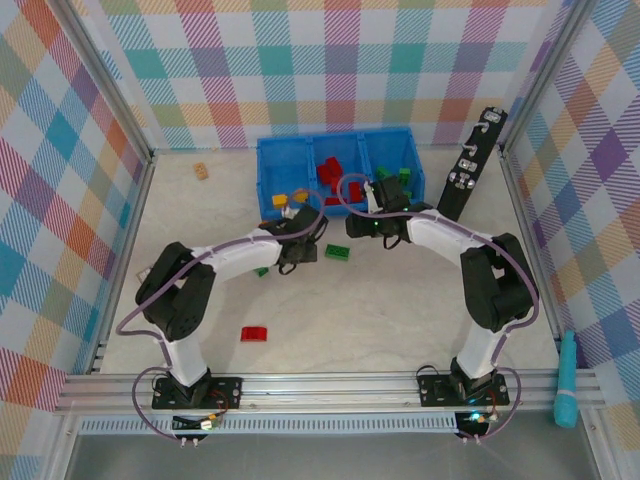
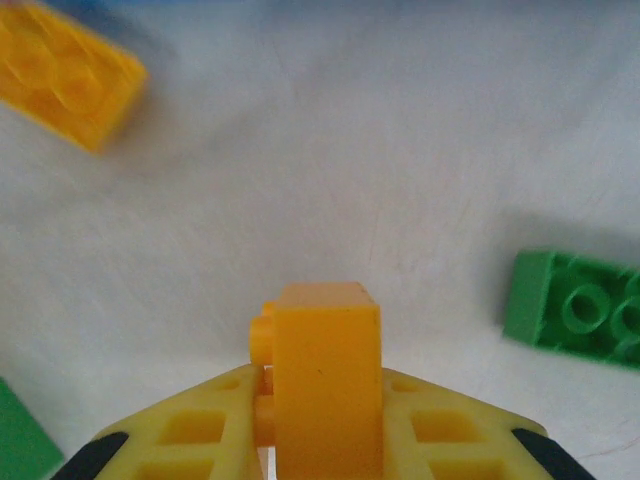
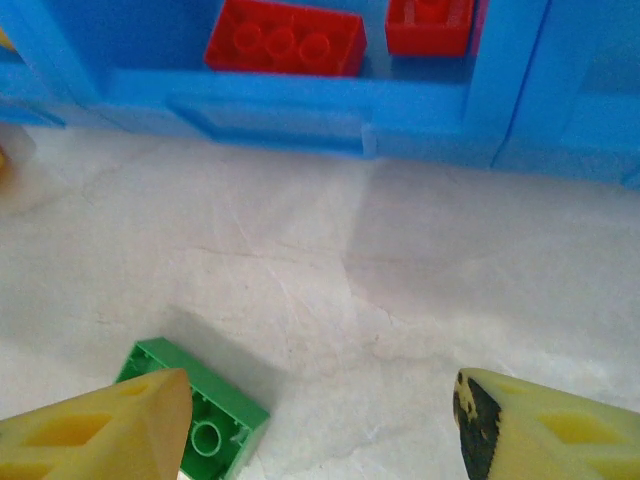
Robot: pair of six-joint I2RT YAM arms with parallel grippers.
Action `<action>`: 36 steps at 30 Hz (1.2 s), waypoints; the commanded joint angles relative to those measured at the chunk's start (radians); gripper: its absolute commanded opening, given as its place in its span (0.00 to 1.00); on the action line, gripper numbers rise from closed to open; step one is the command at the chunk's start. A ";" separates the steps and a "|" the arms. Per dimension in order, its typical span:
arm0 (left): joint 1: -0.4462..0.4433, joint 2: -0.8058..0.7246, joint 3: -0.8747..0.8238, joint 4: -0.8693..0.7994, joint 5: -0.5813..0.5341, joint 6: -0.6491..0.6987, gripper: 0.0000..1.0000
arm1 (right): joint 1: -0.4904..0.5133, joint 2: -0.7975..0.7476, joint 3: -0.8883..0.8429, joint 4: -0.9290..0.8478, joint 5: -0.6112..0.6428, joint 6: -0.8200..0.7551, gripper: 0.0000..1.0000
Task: Sort the legos into containers by color
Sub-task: Pick up the lego from the center of the table, then place the lego in the container.
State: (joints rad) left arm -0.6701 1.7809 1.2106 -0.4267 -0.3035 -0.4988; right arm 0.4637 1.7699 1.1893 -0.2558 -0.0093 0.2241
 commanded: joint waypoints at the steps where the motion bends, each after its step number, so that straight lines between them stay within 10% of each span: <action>1: 0.061 -0.084 0.094 -0.007 -0.036 0.087 0.26 | -0.005 -0.027 -0.026 -0.015 -0.030 0.010 0.70; 22: 0.333 0.382 0.589 0.240 0.199 0.131 0.31 | 0.058 -0.111 -0.101 -0.052 -0.071 0.067 0.72; 36: 0.354 0.341 0.510 0.310 0.296 0.080 0.45 | 0.090 -0.064 -0.058 -0.078 -0.067 -0.056 0.79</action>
State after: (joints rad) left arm -0.3218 2.2055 1.7504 -0.1463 -0.0517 -0.4046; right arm 0.5537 1.6848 1.0943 -0.3176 -0.0620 0.2462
